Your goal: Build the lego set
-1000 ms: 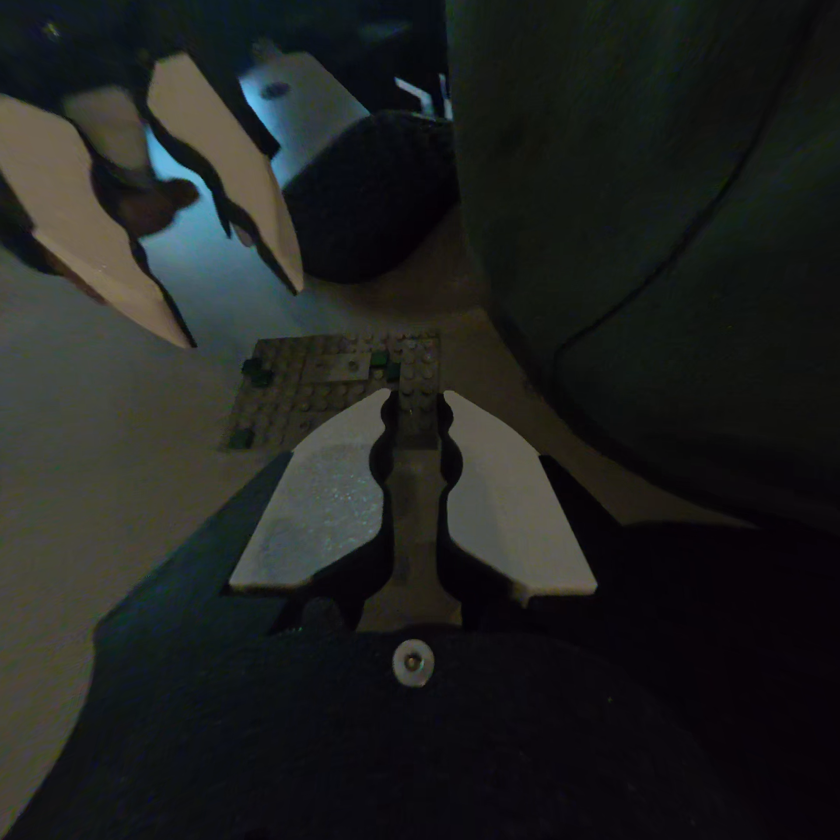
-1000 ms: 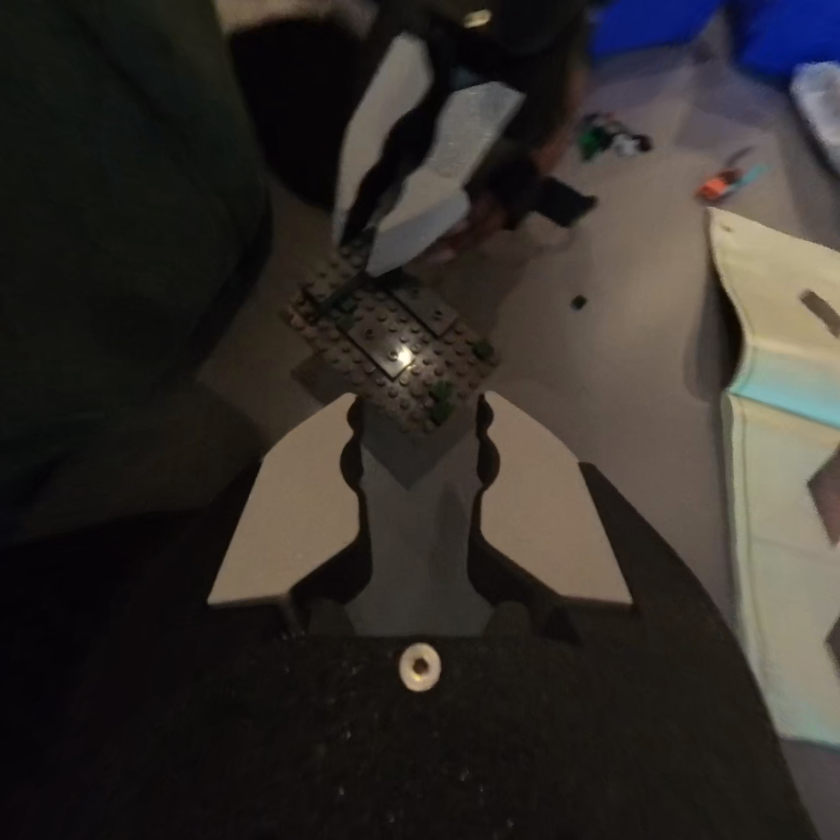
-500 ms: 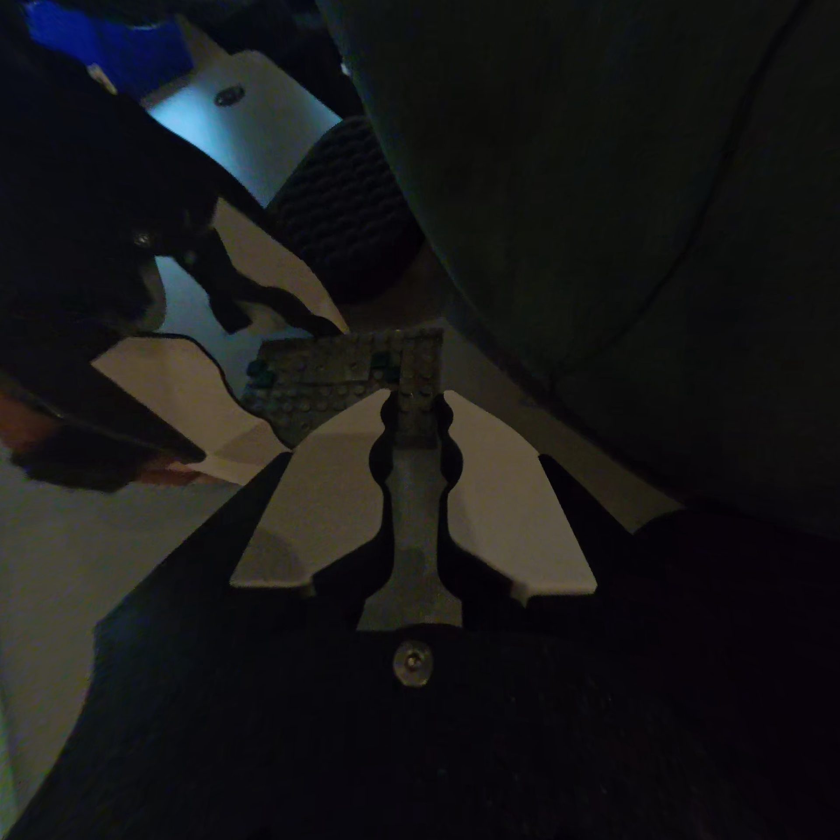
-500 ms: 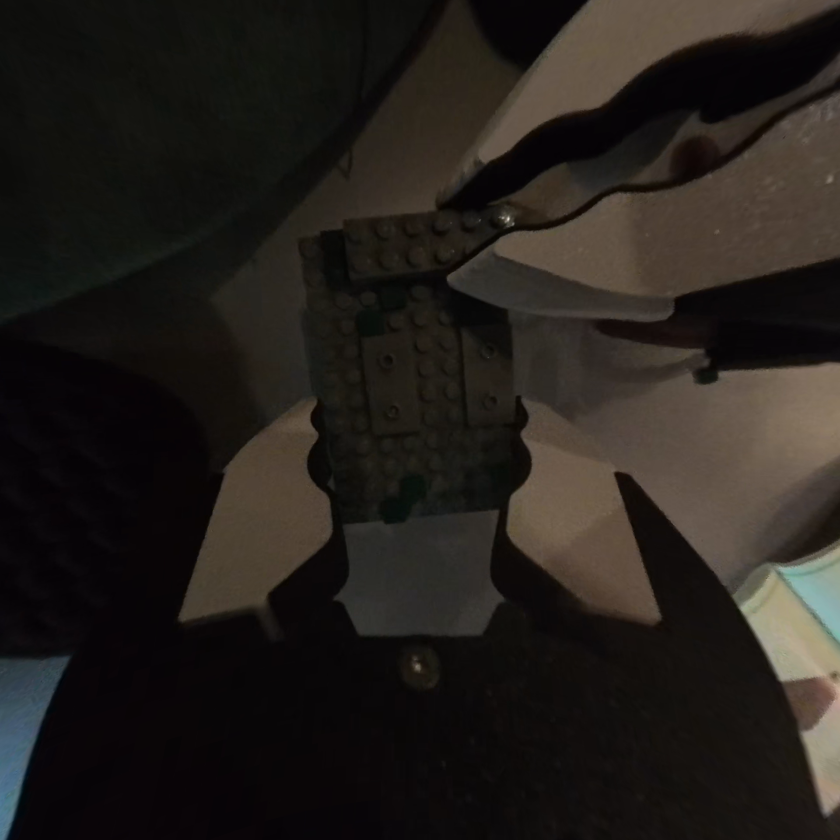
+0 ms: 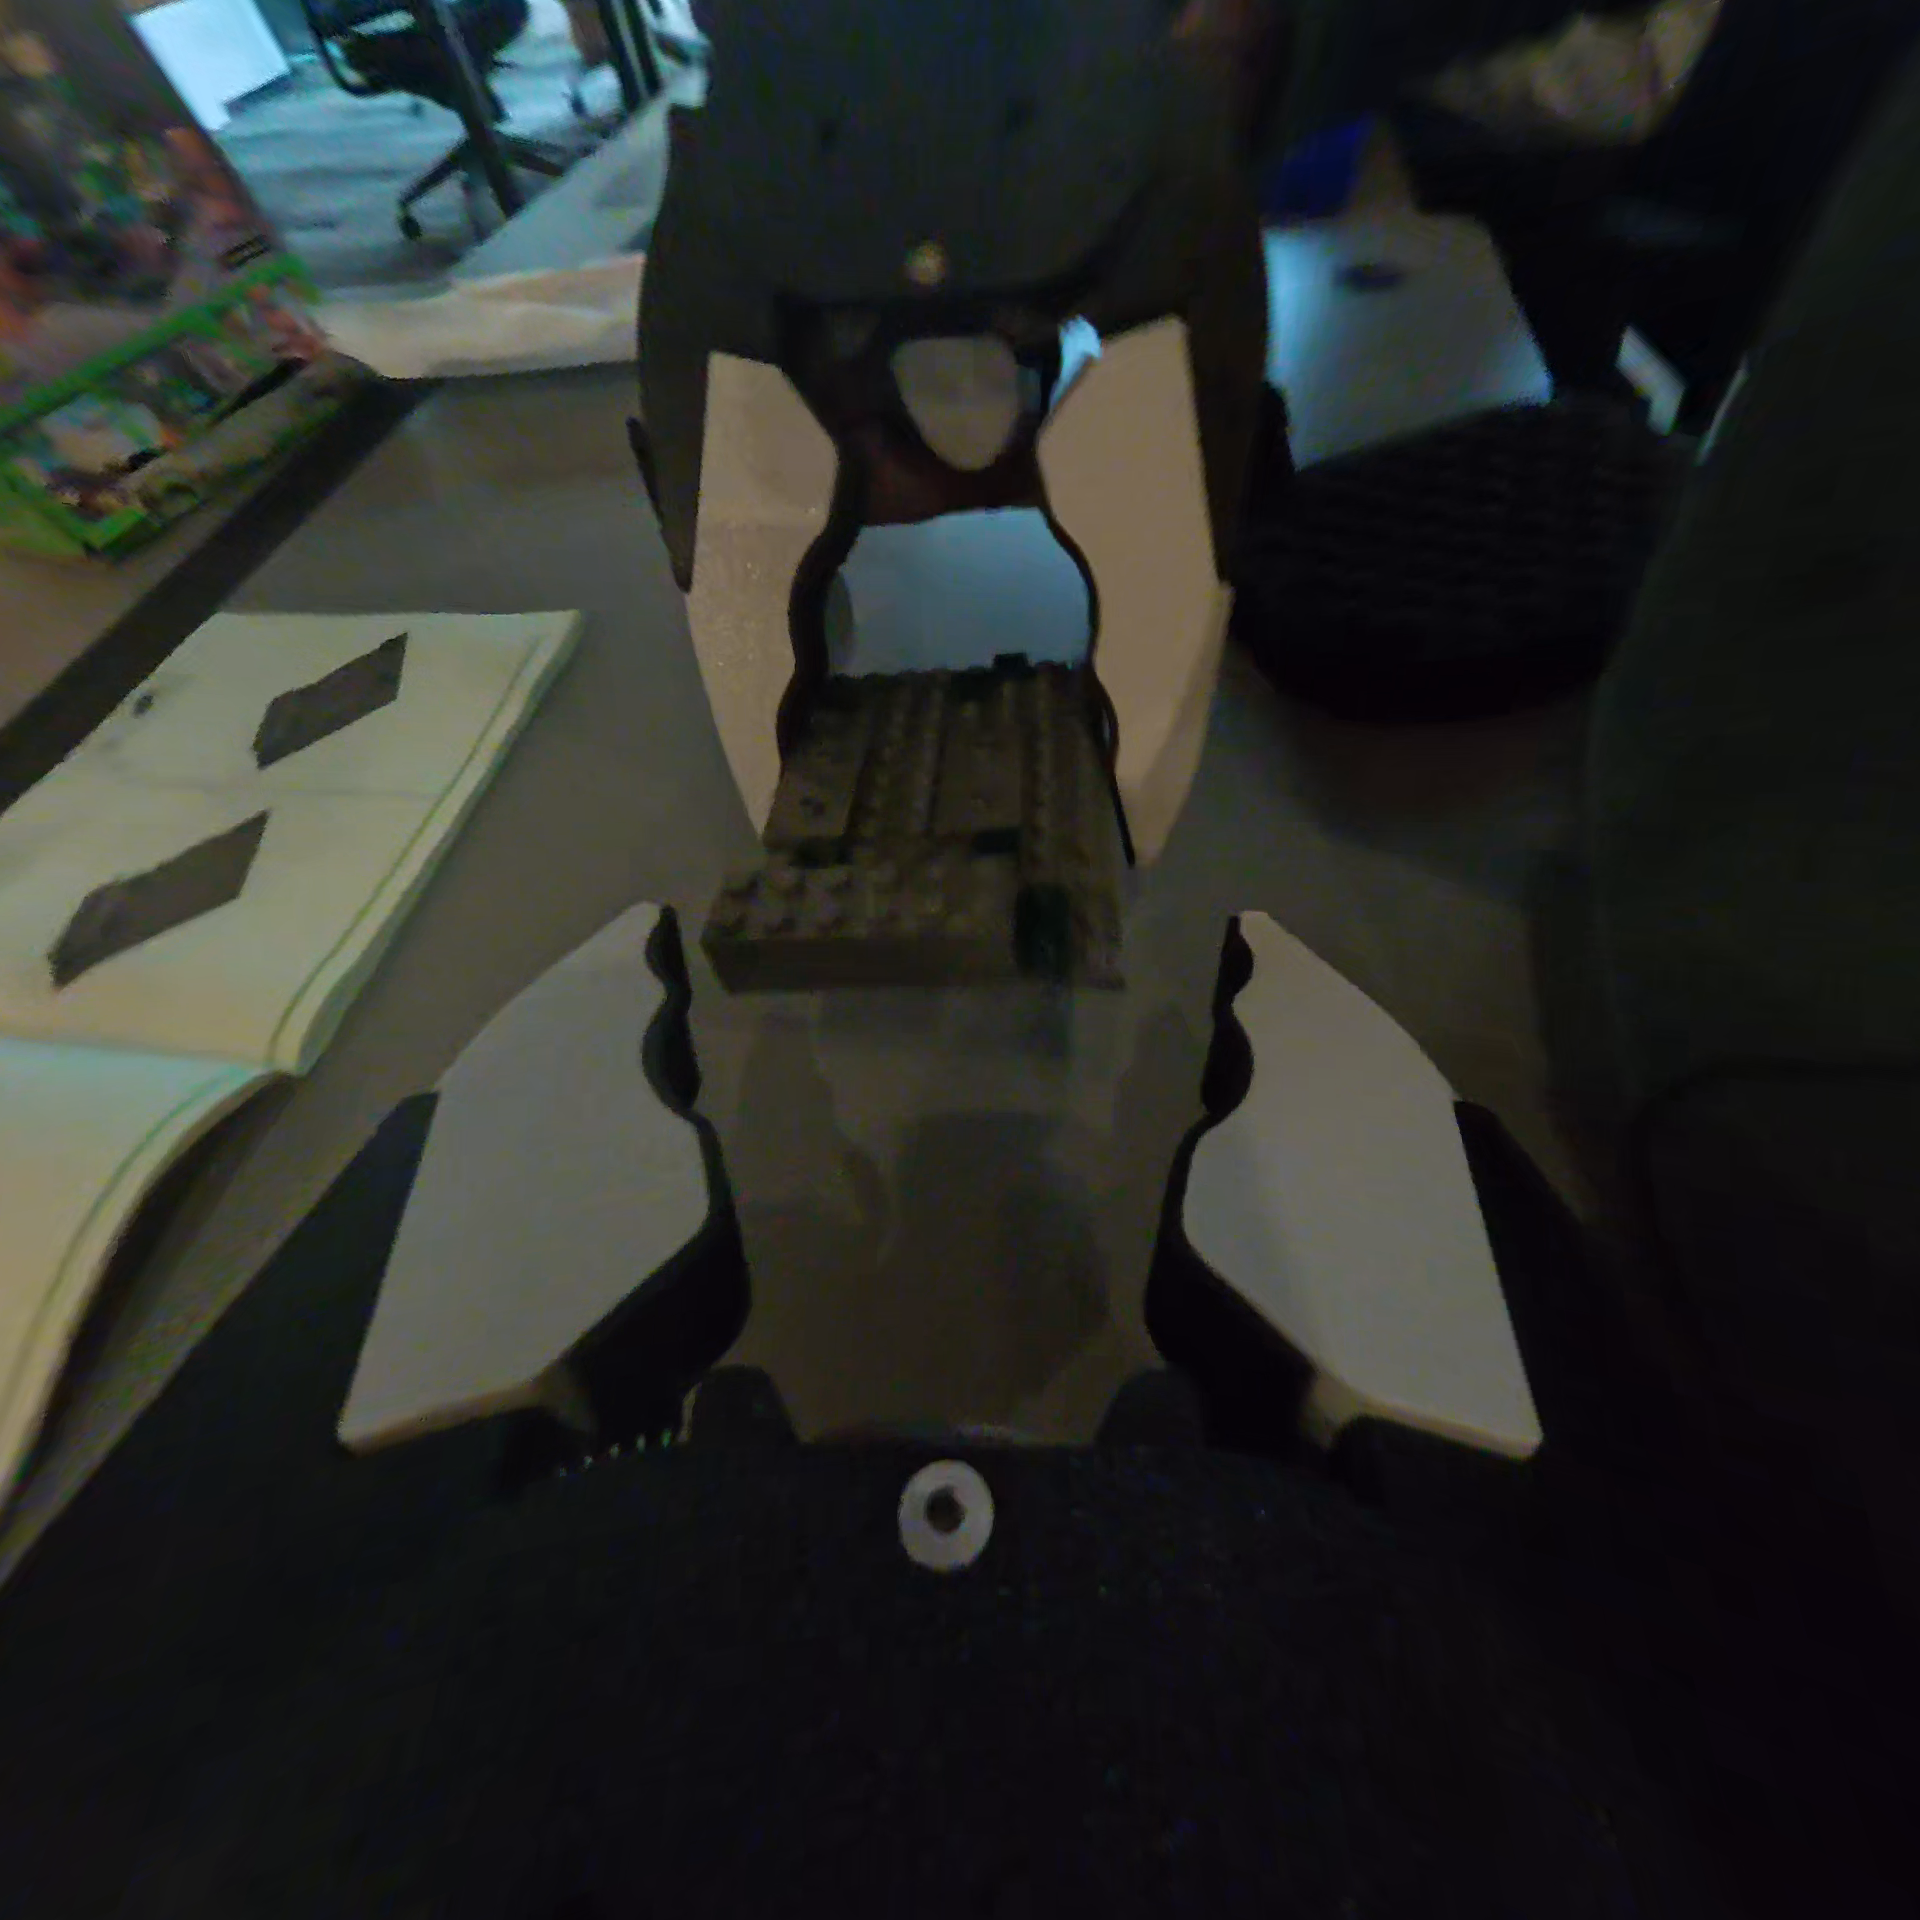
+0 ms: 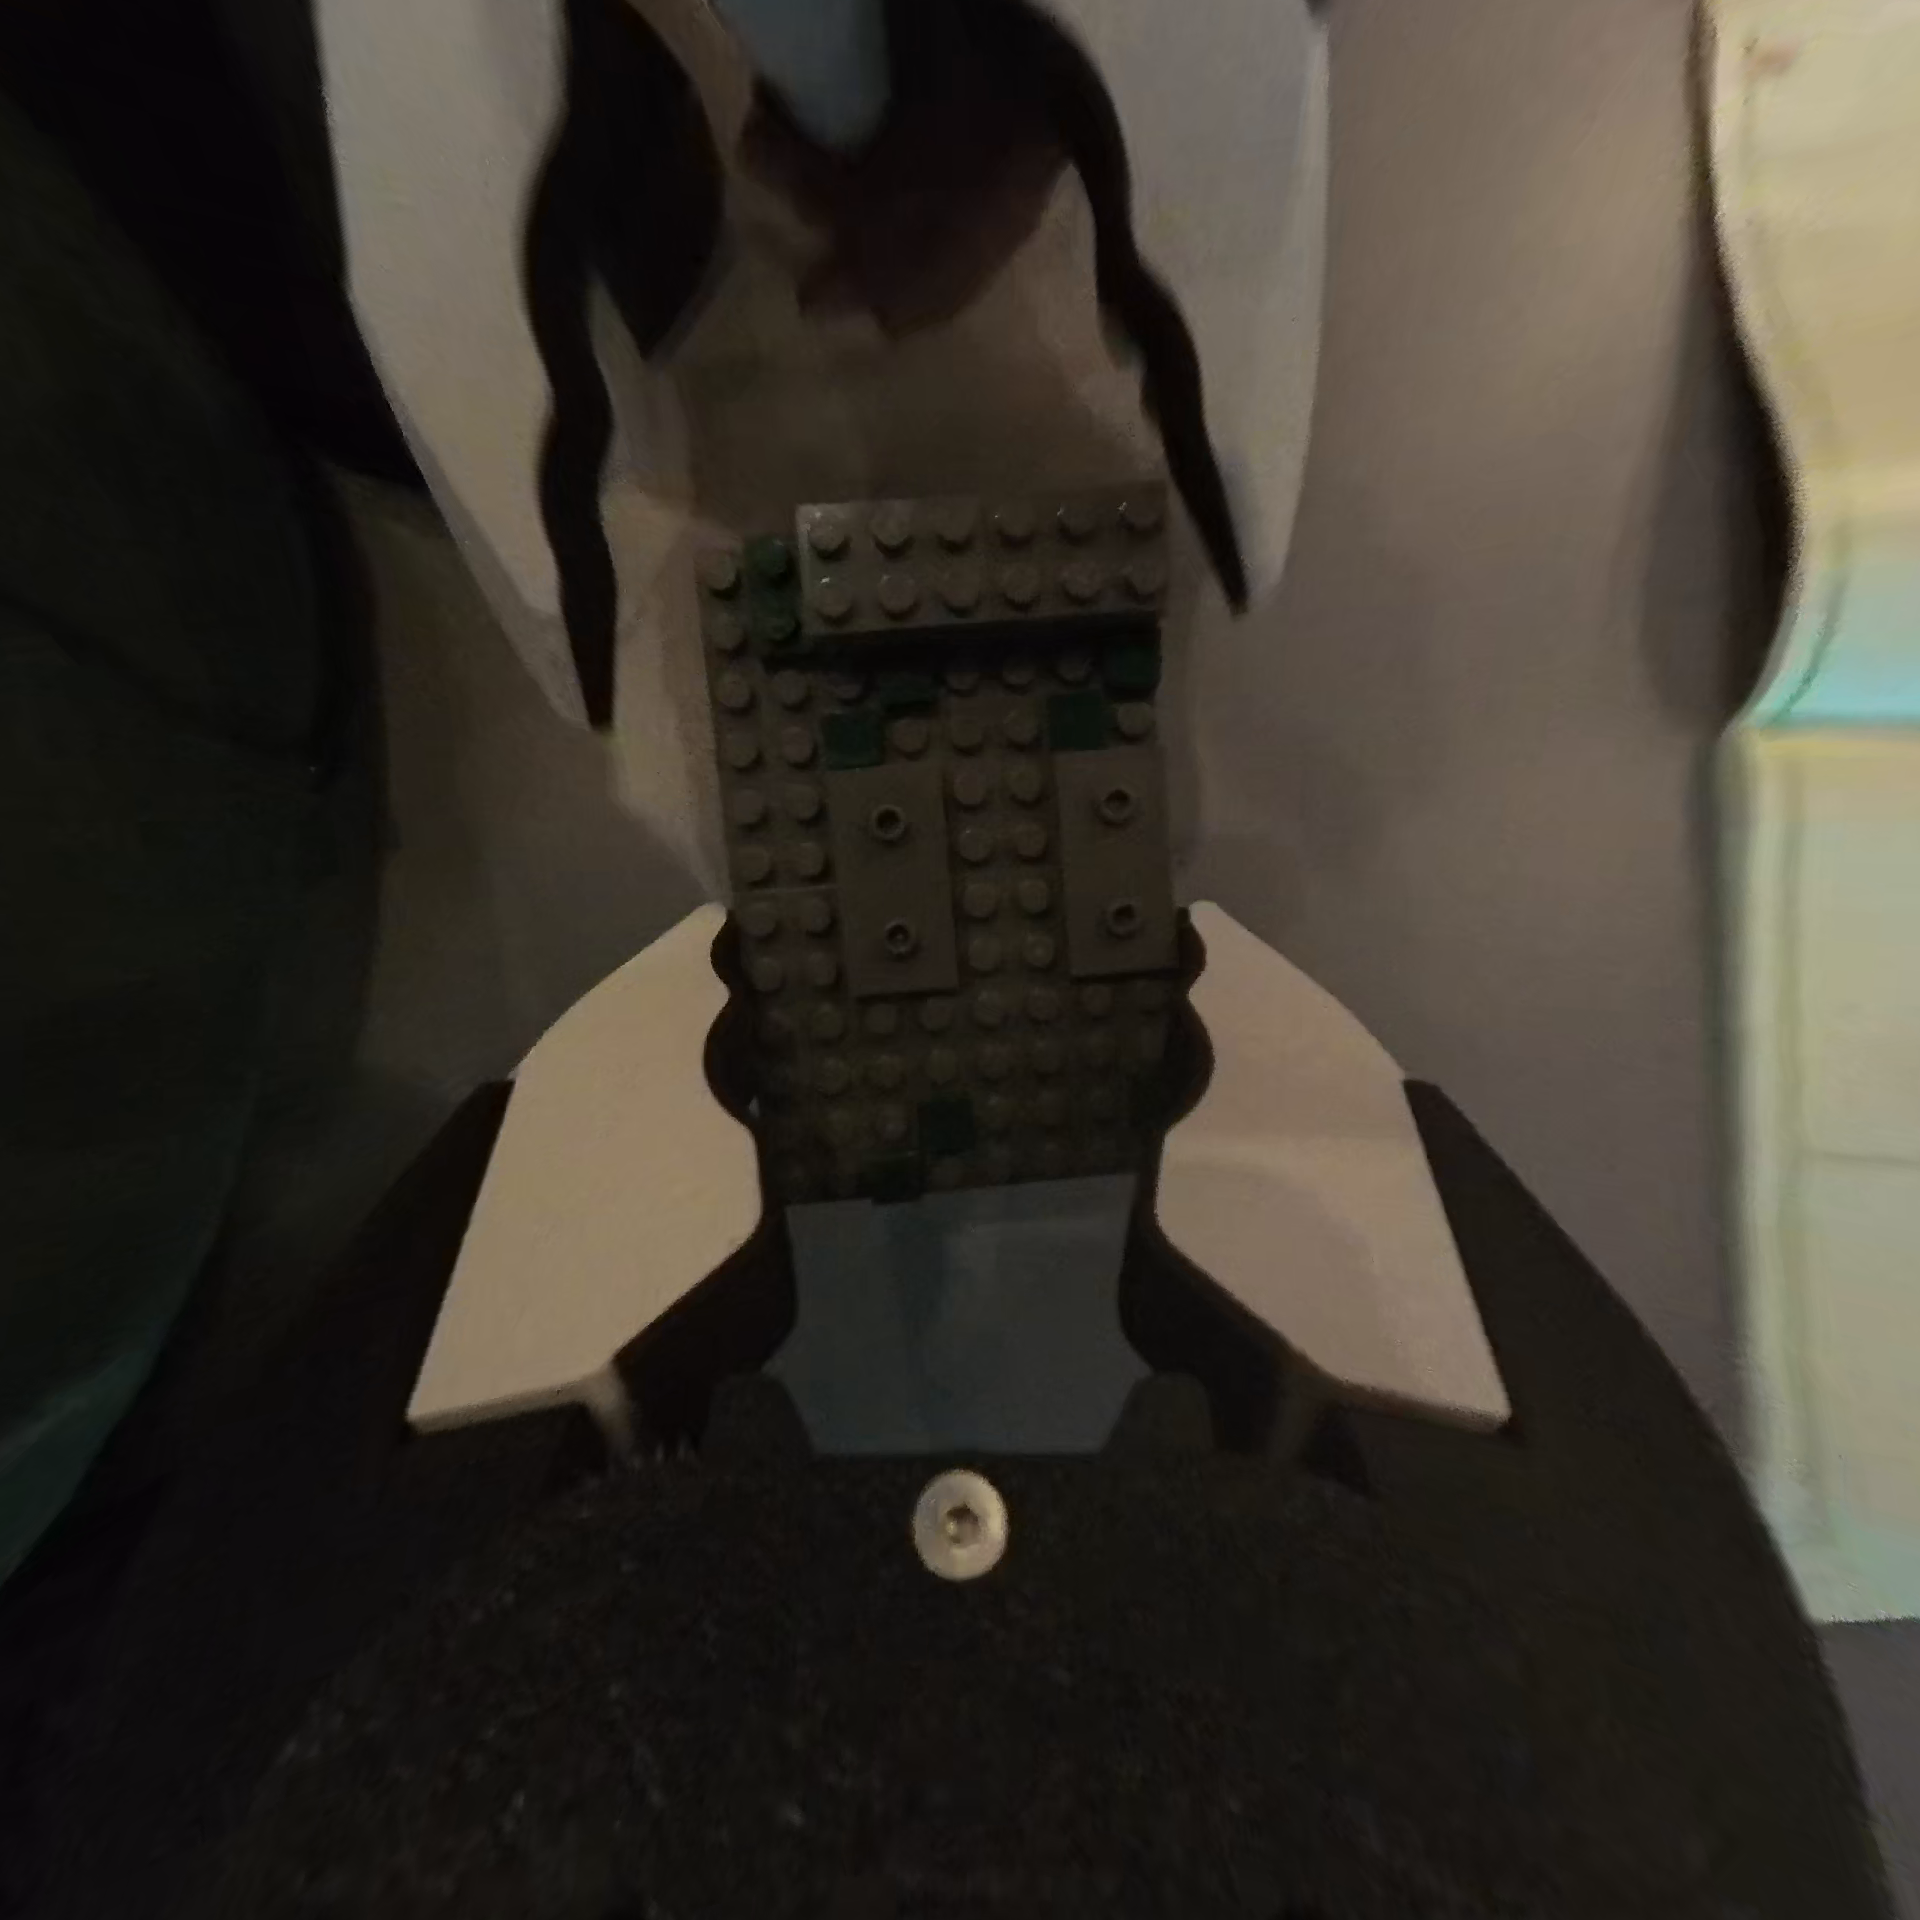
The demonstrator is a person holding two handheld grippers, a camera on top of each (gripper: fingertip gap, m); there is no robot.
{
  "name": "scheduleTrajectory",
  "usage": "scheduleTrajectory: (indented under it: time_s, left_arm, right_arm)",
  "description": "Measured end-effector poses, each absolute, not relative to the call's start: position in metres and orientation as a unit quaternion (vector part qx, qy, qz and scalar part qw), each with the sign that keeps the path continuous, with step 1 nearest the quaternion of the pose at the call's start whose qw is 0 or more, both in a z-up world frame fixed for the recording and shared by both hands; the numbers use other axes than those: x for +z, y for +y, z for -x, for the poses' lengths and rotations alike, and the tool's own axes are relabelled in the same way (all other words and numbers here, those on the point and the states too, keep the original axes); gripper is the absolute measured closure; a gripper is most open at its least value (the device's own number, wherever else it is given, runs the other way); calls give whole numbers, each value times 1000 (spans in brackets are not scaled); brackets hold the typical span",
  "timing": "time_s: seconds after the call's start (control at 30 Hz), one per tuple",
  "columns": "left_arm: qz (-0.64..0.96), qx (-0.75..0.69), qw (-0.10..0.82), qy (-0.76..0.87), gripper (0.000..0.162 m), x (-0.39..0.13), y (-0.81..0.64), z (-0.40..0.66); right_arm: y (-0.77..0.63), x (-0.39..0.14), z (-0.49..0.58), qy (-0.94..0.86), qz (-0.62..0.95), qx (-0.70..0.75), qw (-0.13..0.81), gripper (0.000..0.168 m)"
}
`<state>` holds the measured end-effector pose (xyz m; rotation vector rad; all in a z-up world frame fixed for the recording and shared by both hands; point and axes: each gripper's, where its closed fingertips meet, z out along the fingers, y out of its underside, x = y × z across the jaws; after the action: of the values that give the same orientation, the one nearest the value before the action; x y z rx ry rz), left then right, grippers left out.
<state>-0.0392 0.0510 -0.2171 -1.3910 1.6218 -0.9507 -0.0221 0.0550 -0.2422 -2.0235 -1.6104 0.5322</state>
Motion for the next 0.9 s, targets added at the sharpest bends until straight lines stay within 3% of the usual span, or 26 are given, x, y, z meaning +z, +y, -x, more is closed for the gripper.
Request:
scheduleTrajectory:
  time_s: [0.13,0.33,0.47,0.57,0.7,0.9]
  left_arm:
    - [552,-374,415,619,86,-211,52,46]
    - [544,-363,452,607,86,-203,50,66]
    - [552,-361,469,587,86,-201,46,94]
    - [579,-350,477,561,86,-202,48,123]
    - [615,-333,488,522,86,-209,56,153]
    - [640,-316,486,504,86,-224,71,171]
  right_arm:
    - [55,-233,35,-628,720,150,254,91]
    - [54,-221,56,-647,697,136,276,91]
    - [52,-193,64,-618,688,221,309,81]
    - [79,-191,45,-574,712,227,336,105]
    - [114,-226,54,-521,749,198,359,132]
    - [134,-277,89,-486,785,190,333,144]
